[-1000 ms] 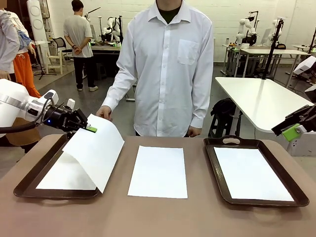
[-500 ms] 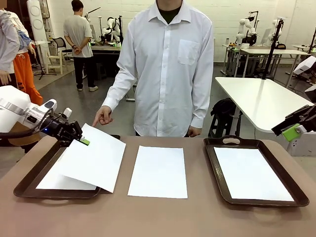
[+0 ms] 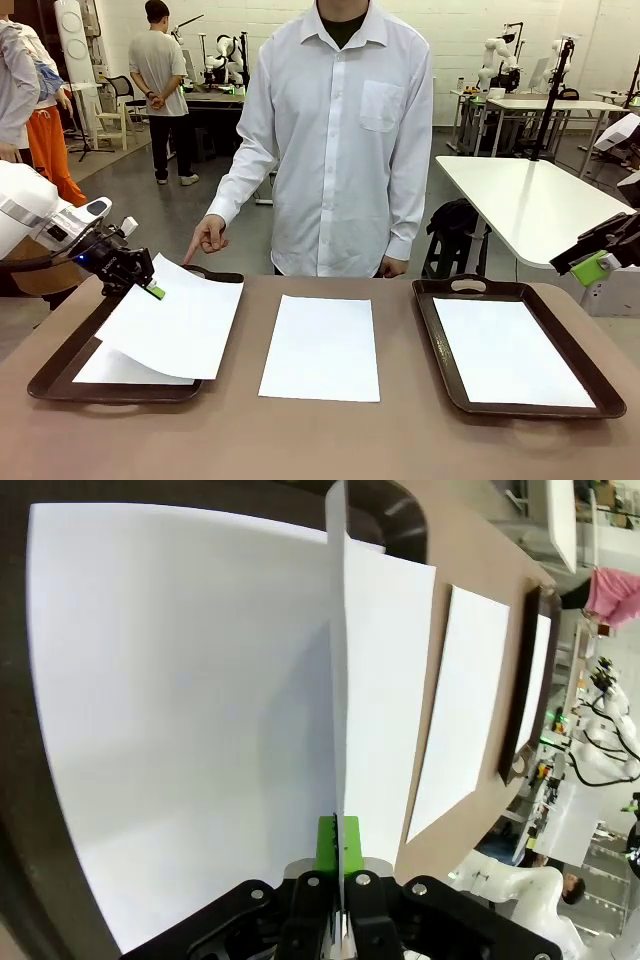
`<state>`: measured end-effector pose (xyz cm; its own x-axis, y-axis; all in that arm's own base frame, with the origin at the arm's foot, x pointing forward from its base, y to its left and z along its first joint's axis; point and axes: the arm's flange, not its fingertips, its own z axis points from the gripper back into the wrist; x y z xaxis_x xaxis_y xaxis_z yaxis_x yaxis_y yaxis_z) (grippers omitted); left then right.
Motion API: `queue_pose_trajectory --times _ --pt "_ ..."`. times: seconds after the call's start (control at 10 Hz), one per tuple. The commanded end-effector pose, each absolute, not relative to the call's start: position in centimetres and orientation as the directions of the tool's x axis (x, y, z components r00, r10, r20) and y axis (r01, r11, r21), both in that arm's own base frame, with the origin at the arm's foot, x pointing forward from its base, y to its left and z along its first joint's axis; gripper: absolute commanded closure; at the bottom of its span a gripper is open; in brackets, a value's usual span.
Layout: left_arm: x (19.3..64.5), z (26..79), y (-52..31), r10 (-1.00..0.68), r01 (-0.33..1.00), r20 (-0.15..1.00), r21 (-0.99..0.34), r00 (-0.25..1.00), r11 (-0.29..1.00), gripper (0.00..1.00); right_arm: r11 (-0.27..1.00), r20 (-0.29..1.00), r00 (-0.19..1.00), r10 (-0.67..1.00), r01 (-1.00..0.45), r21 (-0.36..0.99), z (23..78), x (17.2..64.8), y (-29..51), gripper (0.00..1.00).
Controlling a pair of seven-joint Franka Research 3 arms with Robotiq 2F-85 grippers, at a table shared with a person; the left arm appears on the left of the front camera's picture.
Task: Sort the A4 documents.
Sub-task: Place the A4 Paper in the designated Handle tray.
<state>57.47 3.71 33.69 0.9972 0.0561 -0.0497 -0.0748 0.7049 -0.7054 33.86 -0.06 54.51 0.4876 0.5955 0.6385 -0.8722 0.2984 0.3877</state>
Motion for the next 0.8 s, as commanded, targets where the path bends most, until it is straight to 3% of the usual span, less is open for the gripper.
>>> queue_pose_trajectory --times 0.0,0.7 --pt "58.0 34.2 4.2 0.083 -0.119 -0.086 -0.637 0.993 0.762 0.99 0.291 0.644 0.483 0.593 -0.874 0.388 54.5 33.9 0.0 0.00" --pt "59.3 34.4 4.6 0.096 -0.110 -0.055 -0.582 0.994 0.806 0.99 0.291 0.644 0.483 0.593 -0.874 0.388 54.5 33.9 0.0 0.00"
